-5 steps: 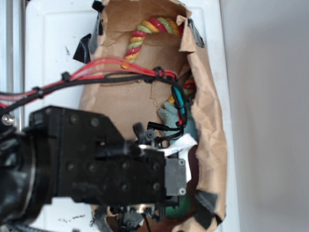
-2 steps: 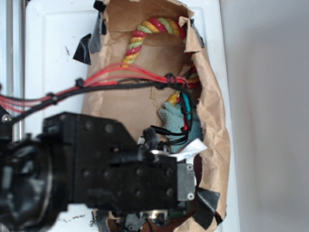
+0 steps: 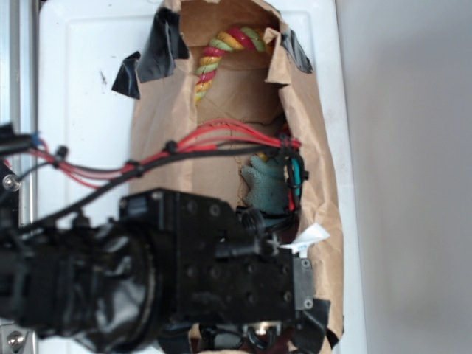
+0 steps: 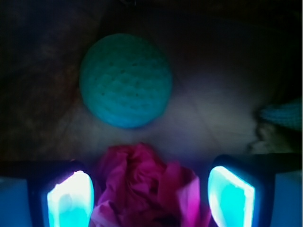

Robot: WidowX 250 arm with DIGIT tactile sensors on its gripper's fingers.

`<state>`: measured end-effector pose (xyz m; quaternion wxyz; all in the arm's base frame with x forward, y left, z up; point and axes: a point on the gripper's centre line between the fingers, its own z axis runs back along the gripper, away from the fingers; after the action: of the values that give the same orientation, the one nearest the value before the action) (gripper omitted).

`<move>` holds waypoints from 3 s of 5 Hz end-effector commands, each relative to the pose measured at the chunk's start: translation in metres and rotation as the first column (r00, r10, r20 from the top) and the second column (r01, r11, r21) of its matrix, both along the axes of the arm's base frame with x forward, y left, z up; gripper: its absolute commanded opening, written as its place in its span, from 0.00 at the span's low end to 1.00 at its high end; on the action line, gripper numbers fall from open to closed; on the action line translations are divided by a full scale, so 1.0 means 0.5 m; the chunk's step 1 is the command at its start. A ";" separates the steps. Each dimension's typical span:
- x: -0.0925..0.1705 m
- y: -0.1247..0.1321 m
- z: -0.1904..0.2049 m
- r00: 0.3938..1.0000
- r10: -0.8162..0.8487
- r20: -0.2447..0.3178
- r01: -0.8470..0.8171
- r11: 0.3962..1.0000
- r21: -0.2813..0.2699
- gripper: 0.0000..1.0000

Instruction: Grab the red paper.

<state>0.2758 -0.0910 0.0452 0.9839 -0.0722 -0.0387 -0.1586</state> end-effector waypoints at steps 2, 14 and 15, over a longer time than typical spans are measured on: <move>-0.031 -0.005 0.007 0.999 -0.033 -0.006 0.033 0.999 -0.021 1.00; 0.009 0.234 0.221 0.825 0.531 0.194 -0.516 0.848 -0.125 0.00; 0.005 0.236 0.251 0.823 0.526 0.213 -0.512 0.850 -0.122 0.00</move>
<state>0.2960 0.0227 0.1489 0.9833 -0.0694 -0.1294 0.1079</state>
